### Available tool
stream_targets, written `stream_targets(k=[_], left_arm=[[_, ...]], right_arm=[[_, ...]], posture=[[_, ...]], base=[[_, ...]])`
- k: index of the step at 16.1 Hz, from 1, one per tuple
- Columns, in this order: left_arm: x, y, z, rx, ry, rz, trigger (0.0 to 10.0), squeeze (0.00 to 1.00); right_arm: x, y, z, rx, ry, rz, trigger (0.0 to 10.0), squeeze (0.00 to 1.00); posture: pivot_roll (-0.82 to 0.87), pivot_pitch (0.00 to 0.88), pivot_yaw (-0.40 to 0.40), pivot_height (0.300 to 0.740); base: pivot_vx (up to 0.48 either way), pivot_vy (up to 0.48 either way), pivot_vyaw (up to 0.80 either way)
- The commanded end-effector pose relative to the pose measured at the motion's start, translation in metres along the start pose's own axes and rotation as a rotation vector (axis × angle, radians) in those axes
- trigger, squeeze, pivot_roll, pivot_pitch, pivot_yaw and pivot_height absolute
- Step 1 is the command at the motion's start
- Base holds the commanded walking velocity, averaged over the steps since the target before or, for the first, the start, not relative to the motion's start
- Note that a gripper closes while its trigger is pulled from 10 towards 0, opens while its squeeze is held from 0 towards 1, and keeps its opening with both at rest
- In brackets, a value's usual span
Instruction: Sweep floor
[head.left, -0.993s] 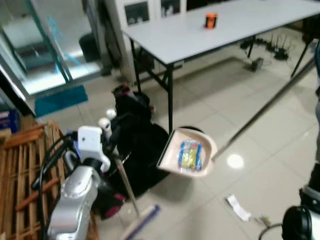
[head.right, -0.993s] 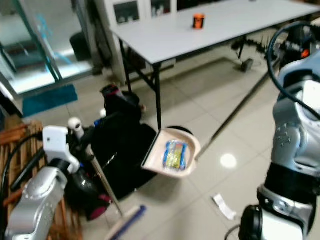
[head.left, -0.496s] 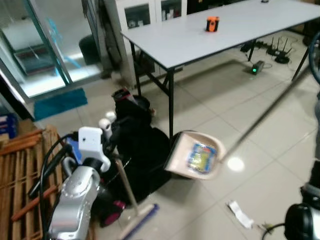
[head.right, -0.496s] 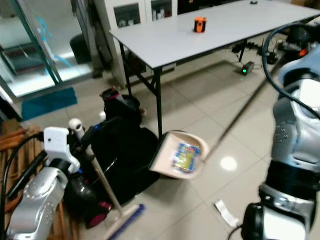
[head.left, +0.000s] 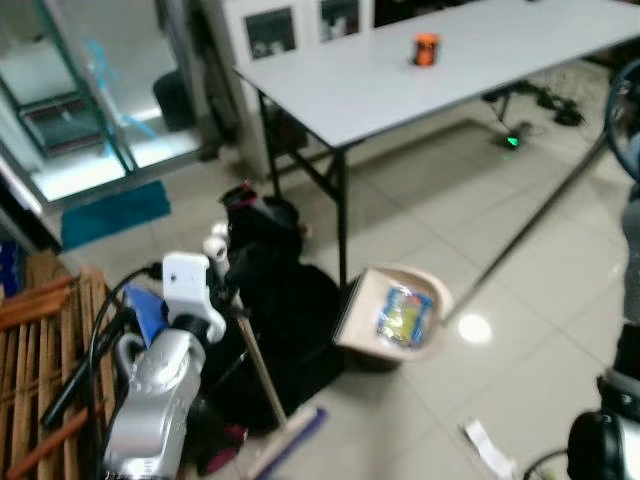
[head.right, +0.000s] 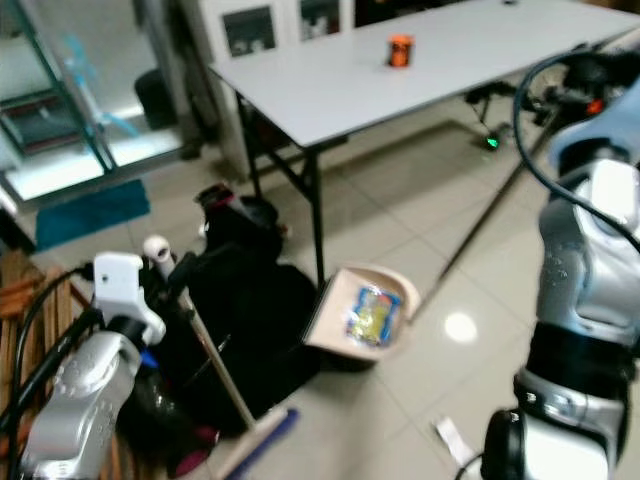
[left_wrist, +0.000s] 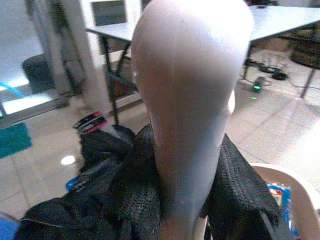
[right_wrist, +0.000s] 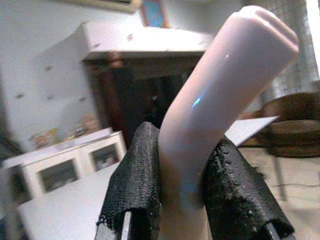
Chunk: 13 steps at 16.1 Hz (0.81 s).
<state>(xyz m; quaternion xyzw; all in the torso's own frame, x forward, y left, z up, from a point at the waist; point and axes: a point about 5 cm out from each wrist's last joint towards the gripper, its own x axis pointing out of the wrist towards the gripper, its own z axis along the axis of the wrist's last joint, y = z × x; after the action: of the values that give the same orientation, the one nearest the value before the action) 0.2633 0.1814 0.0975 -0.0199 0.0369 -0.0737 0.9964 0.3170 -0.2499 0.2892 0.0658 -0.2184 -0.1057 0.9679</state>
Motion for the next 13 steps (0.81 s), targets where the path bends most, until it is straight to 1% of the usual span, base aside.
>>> stream_targets(k=[1, 2, 5, 8, 9, 11, 13], left_arm=[[0.0015, 0.0033, 0.0097, 0.019, -0.043, 0.018, 10.0, 0.00], [0.0028, 0.0030, 0.0117, 0.023, -0.038, 0.025, 10.0, 0.00], [0.0034, -0.0011, 0.0171, 0.069, -0.057, 0.023, 10.0, 0.00], [0.0036, -0.0019, 0.0182, 0.076, -0.059, 0.025, 10.0, 0.00], [0.0040, -0.0023, 0.0191, 0.077, -0.060, 0.026, 10.0, 0.00], [0.0041, -0.0022, 0.0187, 0.037, -0.050, 0.034, 10.0, 0.00], [0.0037, -0.0026, 0.0191, 0.040, -0.048, 0.034, 10.0, 0.00]], right_arm=[[0.0009, 0.0080, 0.0124, 0.019, -0.057, 0.040, 10.0, 0.00], [0.0005, 0.0116, 0.0105, 0.018, -0.047, 0.067, 10.0, 0.00], [-0.0008, 0.0137, 0.0084, 0.023, -0.043, 0.074, 10.0, 0.00], [-0.0011, 0.0148, 0.0073, 0.023, -0.041, 0.075, 10.0, 0.00], [-0.0011, 0.0144, 0.0070, 0.022, -0.041, 0.075, 10.0, 0.00], [-0.0009, 0.0138, 0.0066, 0.018, -0.041, 0.070, 10.0, 0.00], [-0.0001, 0.0134, 0.0060, 0.013, -0.040, 0.067, 10.0, 0.00]], posture=[[0.03, 0.000, 0.077, 0.740], [0.03, 0.000, 0.070, 0.740], [0.03, 0.000, 0.067, 0.740], [0.03, 0.000, 0.066, 0.740], [0.03, 0.000, 0.065, 0.740], [0.03, 0.000, 0.064, 0.740], [0.03, 0.000, 0.061, 0.740]], base=[[0.000, 0.000, 0.00], [0.000, 0.000, 0.00], [0.000, 0.000, 0.00], [0.000, -0.342, 0.00], [0.000, -0.375, 0.00], [0.000, 0.000, 0.00], [0.000, 0.000, 0.00]])
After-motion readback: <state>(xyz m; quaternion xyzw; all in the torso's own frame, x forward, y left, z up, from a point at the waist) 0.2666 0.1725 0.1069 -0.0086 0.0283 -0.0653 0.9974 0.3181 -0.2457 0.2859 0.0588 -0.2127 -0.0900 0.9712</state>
